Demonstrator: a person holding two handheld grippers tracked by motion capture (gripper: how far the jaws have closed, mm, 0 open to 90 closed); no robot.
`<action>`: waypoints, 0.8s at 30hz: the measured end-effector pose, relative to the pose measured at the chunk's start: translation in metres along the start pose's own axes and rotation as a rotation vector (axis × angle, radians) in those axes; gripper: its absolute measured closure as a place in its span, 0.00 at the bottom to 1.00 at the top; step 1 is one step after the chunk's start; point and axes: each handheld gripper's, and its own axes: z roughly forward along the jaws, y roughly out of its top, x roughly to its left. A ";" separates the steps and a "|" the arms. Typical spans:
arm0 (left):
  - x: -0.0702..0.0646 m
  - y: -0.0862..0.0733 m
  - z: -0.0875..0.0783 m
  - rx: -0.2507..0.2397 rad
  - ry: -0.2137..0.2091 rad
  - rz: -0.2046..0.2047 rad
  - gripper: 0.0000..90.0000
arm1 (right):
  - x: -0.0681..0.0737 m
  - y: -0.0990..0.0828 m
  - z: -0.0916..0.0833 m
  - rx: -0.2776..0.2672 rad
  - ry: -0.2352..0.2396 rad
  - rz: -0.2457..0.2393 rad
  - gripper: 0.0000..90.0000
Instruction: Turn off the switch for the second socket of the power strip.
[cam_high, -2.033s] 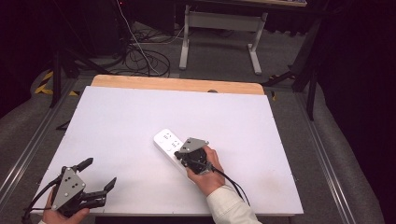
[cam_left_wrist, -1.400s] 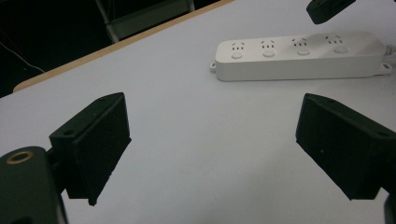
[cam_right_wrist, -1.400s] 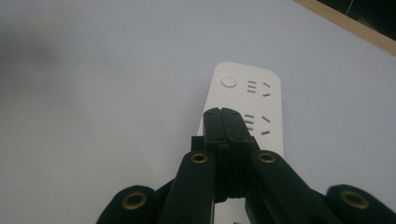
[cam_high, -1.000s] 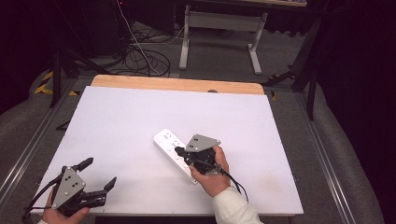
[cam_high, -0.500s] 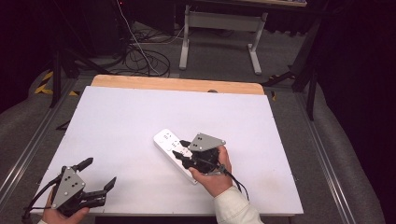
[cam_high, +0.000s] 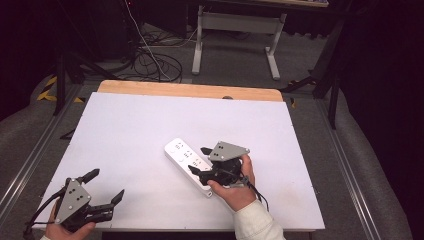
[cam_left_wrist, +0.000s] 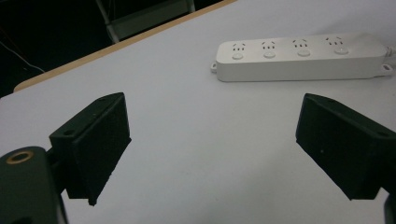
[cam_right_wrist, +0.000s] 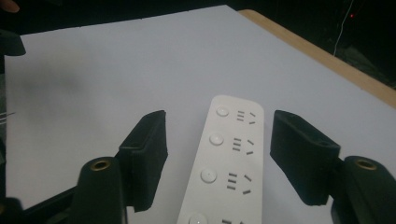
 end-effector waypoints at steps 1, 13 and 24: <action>0.000 0.000 0.000 -0.001 0.002 0.002 0.12 | 0.000 0.000 0.000 0.000 0.000 0.000 0.36; 0.000 0.000 0.000 -0.004 -0.002 -0.007 0.12 | -0.008 -0.009 -0.036 -0.060 -0.057 0.017 0.22; 0.000 0.001 0.000 -0.004 -0.004 -0.003 0.12 | -0.018 -0.036 -0.064 -0.081 -0.015 0.037 0.08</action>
